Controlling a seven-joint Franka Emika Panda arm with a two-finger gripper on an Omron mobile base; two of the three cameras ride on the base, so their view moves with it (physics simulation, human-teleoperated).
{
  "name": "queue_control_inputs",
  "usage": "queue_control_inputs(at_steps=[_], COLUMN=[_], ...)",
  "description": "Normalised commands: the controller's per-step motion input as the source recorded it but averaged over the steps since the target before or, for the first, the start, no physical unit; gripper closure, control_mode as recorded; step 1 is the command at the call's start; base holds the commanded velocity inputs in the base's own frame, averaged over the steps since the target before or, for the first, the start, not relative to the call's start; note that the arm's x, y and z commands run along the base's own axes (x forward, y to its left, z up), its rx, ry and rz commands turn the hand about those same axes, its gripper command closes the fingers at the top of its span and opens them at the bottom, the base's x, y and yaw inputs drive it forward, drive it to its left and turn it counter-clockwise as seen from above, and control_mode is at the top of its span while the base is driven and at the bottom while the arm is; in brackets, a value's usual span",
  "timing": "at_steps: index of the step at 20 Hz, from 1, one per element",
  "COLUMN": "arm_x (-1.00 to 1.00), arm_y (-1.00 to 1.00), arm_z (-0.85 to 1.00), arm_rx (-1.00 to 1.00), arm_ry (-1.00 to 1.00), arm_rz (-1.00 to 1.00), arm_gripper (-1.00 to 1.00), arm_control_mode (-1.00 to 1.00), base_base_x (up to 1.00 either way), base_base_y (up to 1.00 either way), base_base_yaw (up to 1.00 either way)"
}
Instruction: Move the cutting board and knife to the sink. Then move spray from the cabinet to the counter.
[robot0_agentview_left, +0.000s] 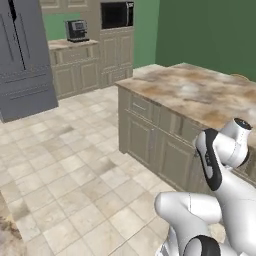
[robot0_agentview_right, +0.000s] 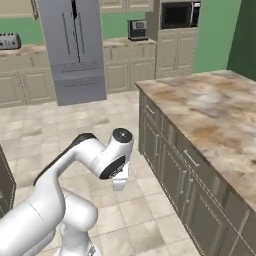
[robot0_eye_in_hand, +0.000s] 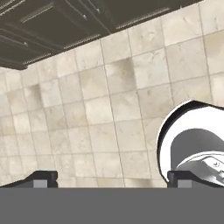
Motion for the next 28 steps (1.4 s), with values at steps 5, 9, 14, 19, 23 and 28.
queue_control_inputs(at_steps=[5, 9, 14, 19, 23, 28], arm_x=[0.00, 0.00, 0.00, 0.00, 0.00, 0.00], arm_y=[0.00, 0.00, 0.00, 0.00, 0.00, 0.00], arm_z=[0.00, 0.00, 0.00, 0.00, 0.00, 0.00], arm_rx=[0.00, 0.00, 0.00, 0.00, 0.00, 0.00], arm_ry=[0.00, 0.00, 0.00, 0.00, 0.00, 0.00], arm_rz=[0.00, 0.00, 0.00, 0.00, 0.00, 0.00], arm_gripper=[-1.00, -1.00, -1.00, -1.00, -1.00, -1.00], arm_control_mode=[1.00, 1.00, 1.00, 1.00, 1.00, 1.00], base_base_x=[0.42, 0.69, 1.00, 1.00, 1.00, 1.00], base_base_y=[0.51, 0.29, 0.00, 0.00, 0.00, -0.05], base_base_yaw=[0.44, 0.39, 0.31, 0.27, 0.27, 0.28])
